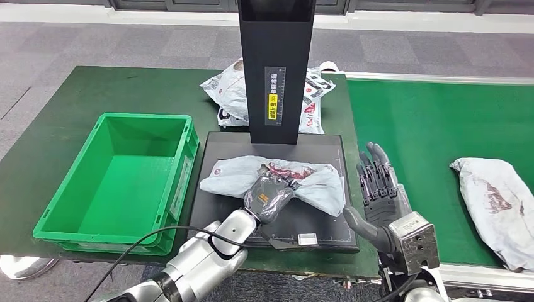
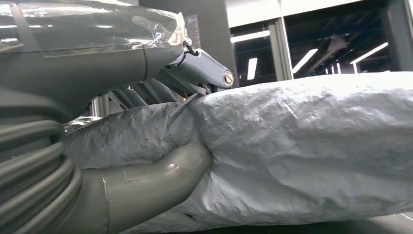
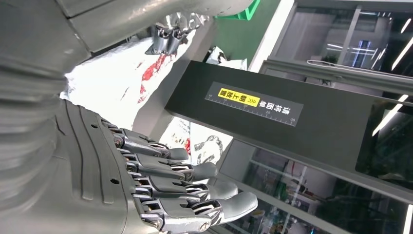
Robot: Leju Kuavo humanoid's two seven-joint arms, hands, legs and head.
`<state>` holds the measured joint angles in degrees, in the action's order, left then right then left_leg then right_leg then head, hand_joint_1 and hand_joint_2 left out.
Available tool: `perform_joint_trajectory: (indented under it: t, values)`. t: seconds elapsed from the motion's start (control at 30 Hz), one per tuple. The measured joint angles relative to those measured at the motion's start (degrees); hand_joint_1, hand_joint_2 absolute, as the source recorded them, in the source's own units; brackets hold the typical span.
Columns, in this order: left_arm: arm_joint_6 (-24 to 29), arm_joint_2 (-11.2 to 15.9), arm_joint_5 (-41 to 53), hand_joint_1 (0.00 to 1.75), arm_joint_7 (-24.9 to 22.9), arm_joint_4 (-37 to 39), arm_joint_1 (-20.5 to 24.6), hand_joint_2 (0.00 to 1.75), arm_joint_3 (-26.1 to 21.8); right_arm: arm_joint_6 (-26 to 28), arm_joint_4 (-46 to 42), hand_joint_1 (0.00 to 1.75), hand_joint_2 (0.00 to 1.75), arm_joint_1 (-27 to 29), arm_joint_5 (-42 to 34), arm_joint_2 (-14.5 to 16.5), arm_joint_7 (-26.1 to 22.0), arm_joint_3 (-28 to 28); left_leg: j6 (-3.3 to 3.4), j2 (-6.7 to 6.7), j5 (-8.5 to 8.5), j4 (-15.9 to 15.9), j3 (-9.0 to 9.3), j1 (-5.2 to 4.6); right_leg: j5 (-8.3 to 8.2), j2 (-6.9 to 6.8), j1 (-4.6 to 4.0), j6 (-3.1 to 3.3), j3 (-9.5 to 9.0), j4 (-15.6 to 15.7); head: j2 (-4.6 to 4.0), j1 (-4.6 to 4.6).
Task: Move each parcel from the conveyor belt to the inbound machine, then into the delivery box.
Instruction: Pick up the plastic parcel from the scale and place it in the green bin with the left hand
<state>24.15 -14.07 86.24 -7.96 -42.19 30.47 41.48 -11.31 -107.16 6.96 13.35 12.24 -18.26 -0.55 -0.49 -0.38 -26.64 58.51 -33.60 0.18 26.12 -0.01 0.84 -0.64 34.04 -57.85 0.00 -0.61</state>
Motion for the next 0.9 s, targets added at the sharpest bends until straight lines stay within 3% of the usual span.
perform_joint_trajectory:
  t: [0.17,0.33,0.5,0.67,0.9]
  values:
    - [0.5,-0.3,0.0,1.75,0.1,-0.6,-1.6,1.75,-1.1,0.2,0.0,0.0,1.75,-0.3,-0.2,0.0,-0.2,0.3,0.0,0.0,0.0,0.0,0.0,0.0,0.0,0.0,0.0,0.0,0.0,0.0,0.0,0.0]
    - [5.8,1.1,0.0,1.75,-5.5,-4.2,-2.8,1.75,-2.2,1.1,-0.2,0.0,1.75,0.0,-0.4,0.0,-0.6,1.4,0.0,0.0,0.0,0.0,-0.02,0.01,0.0,0.0,-0.01,0.0,0.01,0.0,0.0,0.0]
    - [6.1,8.5,0.0,1.75,-13.6,-18.5,-2.6,1.75,-4.4,1.3,-1.3,0.0,1.75,1.0,-0.4,0.0,-0.7,2.9,-0.09,0.08,0.06,-0.1,0.0,0.05,-0.01,0.09,-0.06,0.02,0.07,0.0,0.0,0.01]
    - [4.7,17.7,0.0,1.75,-24.4,-31.3,0.1,1.75,-4.4,1.9,-1.7,0.0,1.75,1.2,-0.1,0.4,-0.8,4.3,-0.17,0.11,0.11,-0.1,-0.01,0.13,-0.05,0.13,-0.12,0.09,0.11,0.0,0.0,0.01]
    - [5.0,30.1,0.0,1.75,-31.1,-44.6,4.0,1.75,-4.1,3.0,-1.7,0.0,1.75,1.9,0.5,0.5,-1.4,5.6,-0.18,0.12,0.11,-0.1,-0.03,0.13,-0.03,0.14,-0.12,0.1,0.12,0.0,0.0,0.0]
